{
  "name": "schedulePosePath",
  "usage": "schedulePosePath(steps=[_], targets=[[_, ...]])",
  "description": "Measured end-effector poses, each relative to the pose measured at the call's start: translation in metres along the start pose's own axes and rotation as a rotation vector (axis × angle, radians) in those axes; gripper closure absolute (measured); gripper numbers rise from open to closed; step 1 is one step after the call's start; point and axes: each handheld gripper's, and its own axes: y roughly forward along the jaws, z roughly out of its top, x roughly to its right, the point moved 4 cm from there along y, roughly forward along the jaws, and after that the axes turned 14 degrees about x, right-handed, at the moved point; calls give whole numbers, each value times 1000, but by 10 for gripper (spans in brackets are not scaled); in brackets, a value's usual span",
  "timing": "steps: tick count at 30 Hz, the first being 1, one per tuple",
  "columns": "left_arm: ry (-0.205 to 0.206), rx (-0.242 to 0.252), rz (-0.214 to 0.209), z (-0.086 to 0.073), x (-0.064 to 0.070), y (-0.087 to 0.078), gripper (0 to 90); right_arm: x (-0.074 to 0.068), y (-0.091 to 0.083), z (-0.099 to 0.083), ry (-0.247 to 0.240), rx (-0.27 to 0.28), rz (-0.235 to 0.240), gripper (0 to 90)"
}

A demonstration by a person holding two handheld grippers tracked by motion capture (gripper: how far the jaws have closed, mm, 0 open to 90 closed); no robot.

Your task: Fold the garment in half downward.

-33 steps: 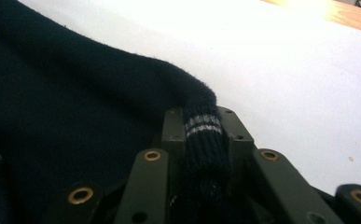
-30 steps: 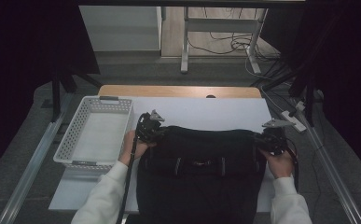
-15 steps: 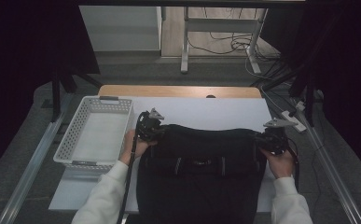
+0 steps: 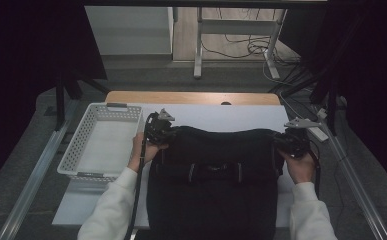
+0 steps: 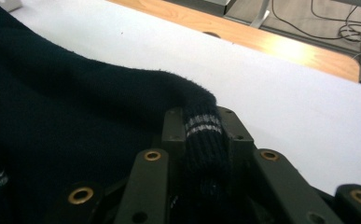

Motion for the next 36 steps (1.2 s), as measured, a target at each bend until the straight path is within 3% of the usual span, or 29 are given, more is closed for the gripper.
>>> schedulePosePath(steps=[16,22,30,36], targets=[[-3,25,39,26,-14,6,832,16,18,27,15,14,-58,750],[2,35,49,36,-16,8,832,21,19,40,17,38,-94,751],[0,47,51,42,-20,8,832,26,19,41,20,40,-110,751],[6,68,77,56,-28,3,832,27,19,56,24,74,-113,750]])
